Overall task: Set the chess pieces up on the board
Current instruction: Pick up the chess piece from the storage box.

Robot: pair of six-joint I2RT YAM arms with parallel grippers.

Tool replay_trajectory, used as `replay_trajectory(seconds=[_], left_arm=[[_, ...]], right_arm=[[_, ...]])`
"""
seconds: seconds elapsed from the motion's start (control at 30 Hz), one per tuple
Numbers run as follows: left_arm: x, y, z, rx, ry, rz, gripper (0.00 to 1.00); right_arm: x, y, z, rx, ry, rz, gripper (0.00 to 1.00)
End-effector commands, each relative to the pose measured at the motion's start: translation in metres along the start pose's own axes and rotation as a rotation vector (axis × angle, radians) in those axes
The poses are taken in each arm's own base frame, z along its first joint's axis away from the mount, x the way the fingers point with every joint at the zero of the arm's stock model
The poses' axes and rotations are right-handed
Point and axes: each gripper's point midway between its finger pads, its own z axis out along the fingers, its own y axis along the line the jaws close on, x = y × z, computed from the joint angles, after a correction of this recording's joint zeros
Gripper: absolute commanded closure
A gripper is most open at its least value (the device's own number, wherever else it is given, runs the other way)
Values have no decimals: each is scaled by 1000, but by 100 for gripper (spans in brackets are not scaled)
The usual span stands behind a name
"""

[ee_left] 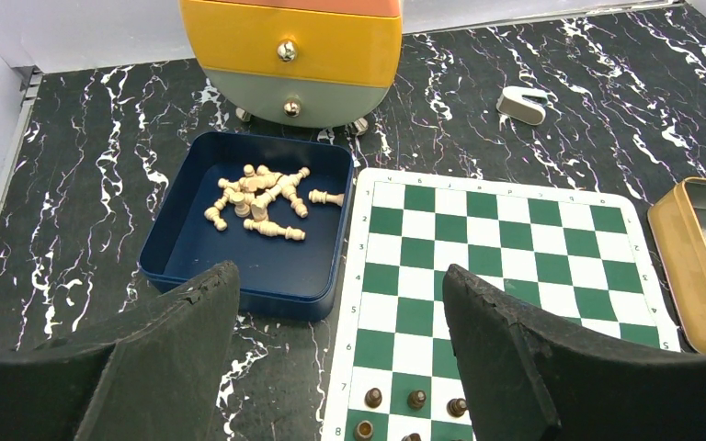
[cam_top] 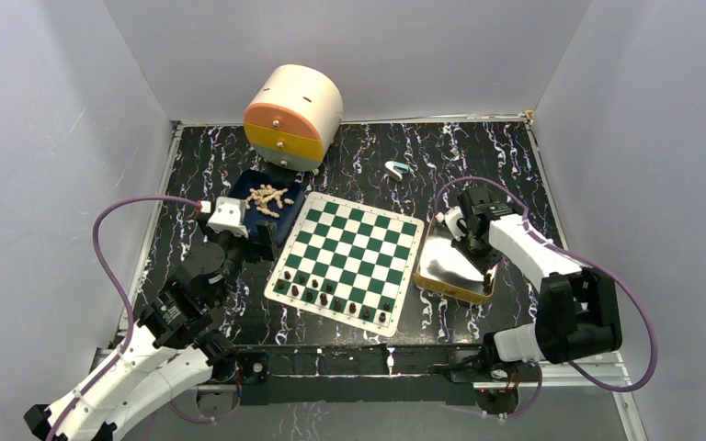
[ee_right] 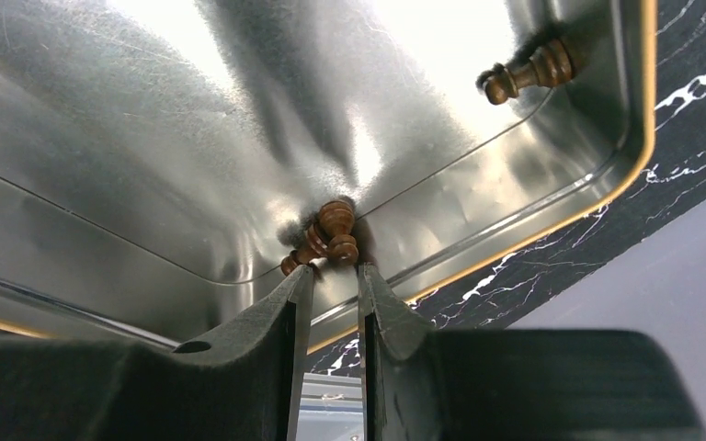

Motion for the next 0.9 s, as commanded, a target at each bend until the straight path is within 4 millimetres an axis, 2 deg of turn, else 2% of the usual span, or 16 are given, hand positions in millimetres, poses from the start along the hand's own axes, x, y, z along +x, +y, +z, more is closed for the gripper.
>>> replay_trajectory(seconds=[0.0,0.37,0.87], left_arm=[[-3,-1,0,-2,-14,-13,21],[-3,1,0,-9,-18,-13,21],[-6,4,-2,-18,-28,-16,21]], right_arm=[[-3,-1,5,19,23,-69,67],[4,-8,11,68,103,-110,64],[5,-4,17,43,135,-129,64]])
